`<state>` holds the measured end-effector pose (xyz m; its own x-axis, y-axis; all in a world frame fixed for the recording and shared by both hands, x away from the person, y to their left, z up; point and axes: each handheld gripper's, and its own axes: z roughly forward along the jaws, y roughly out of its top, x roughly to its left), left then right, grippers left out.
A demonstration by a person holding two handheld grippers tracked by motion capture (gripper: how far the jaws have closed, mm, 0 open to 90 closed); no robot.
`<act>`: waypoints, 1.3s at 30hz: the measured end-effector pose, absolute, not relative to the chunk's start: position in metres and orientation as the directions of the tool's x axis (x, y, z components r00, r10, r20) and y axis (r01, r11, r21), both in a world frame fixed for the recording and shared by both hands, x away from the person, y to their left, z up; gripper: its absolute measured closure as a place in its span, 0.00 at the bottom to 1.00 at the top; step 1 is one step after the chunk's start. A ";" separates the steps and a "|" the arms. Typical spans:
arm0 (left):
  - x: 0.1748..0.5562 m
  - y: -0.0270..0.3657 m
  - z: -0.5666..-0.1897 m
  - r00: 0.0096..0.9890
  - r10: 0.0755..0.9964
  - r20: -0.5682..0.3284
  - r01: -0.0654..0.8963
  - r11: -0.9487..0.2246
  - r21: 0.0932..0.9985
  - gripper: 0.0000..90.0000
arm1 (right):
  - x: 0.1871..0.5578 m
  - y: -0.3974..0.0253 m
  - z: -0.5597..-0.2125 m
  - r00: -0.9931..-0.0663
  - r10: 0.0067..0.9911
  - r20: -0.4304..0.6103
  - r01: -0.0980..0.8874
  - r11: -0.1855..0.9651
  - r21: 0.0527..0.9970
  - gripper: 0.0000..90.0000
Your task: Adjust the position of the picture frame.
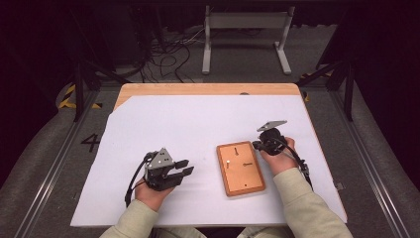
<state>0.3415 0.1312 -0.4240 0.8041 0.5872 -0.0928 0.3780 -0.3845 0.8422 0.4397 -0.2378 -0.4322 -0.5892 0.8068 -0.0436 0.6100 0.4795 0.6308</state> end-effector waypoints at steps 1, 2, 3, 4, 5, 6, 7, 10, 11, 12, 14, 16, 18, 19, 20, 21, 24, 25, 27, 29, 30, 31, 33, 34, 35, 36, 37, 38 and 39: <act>0.342 0.133 -0.424 0.801 0.591 -0.094 0.379 -0.378 0.845 0.72 | 0.442 -0.238 -0.433 -0.588 0.808 -0.040 0.615 0.479 0.627 1.00; 0.342 0.133 -0.424 0.801 0.591 -0.094 0.379 -0.378 0.845 0.72 | 0.442 -0.238 -0.433 -0.588 0.808 -0.040 0.615 0.479 0.627 1.00; 0.341 0.134 -0.424 0.795 0.599 -0.098 0.384 -0.371 0.846 0.72 | 0.443 -0.237 -0.434 -0.587 0.809 -0.038 0.619 0.479 0.623 1.00; 0.342 0.135 -0.424 0.794 0.601 -0.090 0.380 -0.374 0.846 0.71 | 0.444 -0.235 -0.435 -0.588 0.808 -0.045 0.619 0.485 0.618 1.00; 0.342 0.136 -0.424 0.793 0.602 -0.094 0.383 -0.372 0.846 0.71 | 0.445 -0.234 -0.435 -0.586 0.809 -0.052 0.619 0.488 0.615 1.00; 0.343 0.136 -0.424 0.793 0.602 -0.095 0.383 -0.370 0.847 0.70 | 0.446 -0.234 -0.435 -0.586 0.809 -0.054 0.619 0.489 0.615 1.00; 0.343 0.136 -0.424 0.791 0.604 -0.097 0.385 -0.369 0.846 0.70 | 0.447 -0.233 -0.435 -0.584 0.810 -0.056 0.623 0.491 0.609 1.00; 0.344 0.135 -0.425 0.793 0.602 -0.093 0.383 -0.374 0.845 0.70 | 0.448 -0.228 -0.432 -0.591 0.801 -0.095 0.610 0.520 0.597 1.00; 0.344 0.134 -0.426 0.791 0.604 -0.095 0.387 -0.374 0.843 0.70 | 0.449 -0.226 -0.432 -0.598 0.797 -0.088 0.606 0.521 0.601 1.00; 0.344 0.134 -0.426 0.791 0.604 -0.094 0.387 -0.376 0.842 0.70 | 0.450 -0.223 -0.432 -0.606 0.792 -0.073 0.604 0.518 0.605 1.00; 0.344 0.135 -0.426 0.789 0.607 -0.091 0.386 -0.375 0.843 0.70 | 0.452 -0.214 -0.431 -0.624 0.778 -0.076 0.594 0.535 0.601 1.00; 0.344 0.136 -0.425 0.786 0.610 -0.098 0.391 -0.369 0.844 0.70 | 0.453 -0.205 -0.432 -0.644 0.762 -0.071 0.583 0.549 0.599 1.00; 0.344 0.137 -0.426 0.786 0.611 -0.098 0.391 -0.368 0.844 0.70 | 0.454 -0.196 -0.432 -0.665 0.744 -0.064 0.570 0.562 0.599 1.00; 0.345 0.137 -0.426 0.782 0.615 -0.098 0.394 -0.366 0.843 0.70 | 0.454 -0.191 -0.432 -0.676 0.734 -0.065 0.562 0.571 0.599 1.00; 0.346 0.138 -0.427 0.783 0.615 -0.096 0.391 -0.366 0.845 0.70 | 0.454 -0.185 -0.432 -0.685 0.726 -0.063 0.557 0.577 0.597 1.00; 0.346 0.138 -0.427 0.782 0.616 -0.099 0.395 -0.367 0.842 0.70 | 0.453 -0.181 -0.433 -0.692 0.719 -0.063 0.551 0.583 0.596 1.00; 0.348 0.139 -0.428 0.778 0.619 -0.107 0.402 -0.359 0.842 0.71 | 0.452 -0.167 -0.435 -0.719 0.694 -0.046 0.540 0.598 0.592 1.00; 0.349 0.140 -0.428 0.777 0.619 -0.115 0.406 -0.354 0.842 0.71 | 0.451 -0.163 -0.436 -0.729 0.684 -0.034 0.538 0.603 0.590 1.00; 0.349 0.140 -0.428 0.777 0.619 -0.114 0.406 -0.355 0.842 0.71 | 0.449 -0.155 -0.438 -0.748 0.664 -0.021 0.525 0.611 0.592 1.00; 0.349 0.140 -0.428 0.775 0.621 -0.117 0.408 -0.352 0.842 0.71 | 0.448 -0.150 -0.438 -0.757 0.653 -0.038 0.509 0.624 0.593 1.00; 0.350 0.140 -0.428 0.777 0.621 -0.108 0.403 -0.357 0.843 0.71 | 0.447 -0.149 -0.437 -0.755 0.654 -0.042 0.507 0.624 0.595 1.00; 0.350 0.139 -0.429 0.775 0.622 -0.114 0.409 -0.356 0.840 0.71 | 0.446 -0.150 -0.436 -0.751 0.660 -0.039 0.507 0.612 0.607 1.00; 0.351 0.139 -0.429 0.775 0.621 -0.116 0.411 -0.357 0.839 0.70 | 0.440 -0.153 -0.428 -0.750 0.661 -0.036 0.489 0.590 0.643 1.00; 0.352 0.139 -0.429 0.775 0.622 -0.111 0.409 -0.360 0.839 0.70 | 0.437 -0.155 -0.425 -0.754 0.656 -0.035 0.482 0.588 0.650 1.00; 0.353 0.139 -0.430 0.772 0.625 -0.117 0.413 -0.354 0.839 0.70 | 0.431 -0.157 -0.421 -0.764 0.644 -0.034 0.467 0.589 0.660 1.00; 0.354 0.139 -0.430 0.771 0.626 -0.116 0.413 -0.353 0.839 0.70 | 0.425 -0.158 -0.417 -0.773 0.634 -0.033 0.457 0.591 0.665 1.00; 0.354 0.139 -0.430 0.771 0.624 -0.122 0.417 -0.351 0.838 0.70 | 0.418 -0.160 -0.415 -0.781 0.623 -0.036 0.444 0.595 0.670 1.00; 0.354 0.139 -0.430 0.769 0.626 -0.129 0.423 -0.349 0.836 0.70 | 0.411 -0.161 -0.413 -0.785 0.619 -0.033 0.441 0.596 0.671 1.00; 0.355 0.140 -0.430 0.771 0.625 -0.124 0.418 -0.350 0.838 0.71 | 0.406 -0.164 -0.412 -0.795 0.606 -0.034 0.429 0.600 0.675 1.00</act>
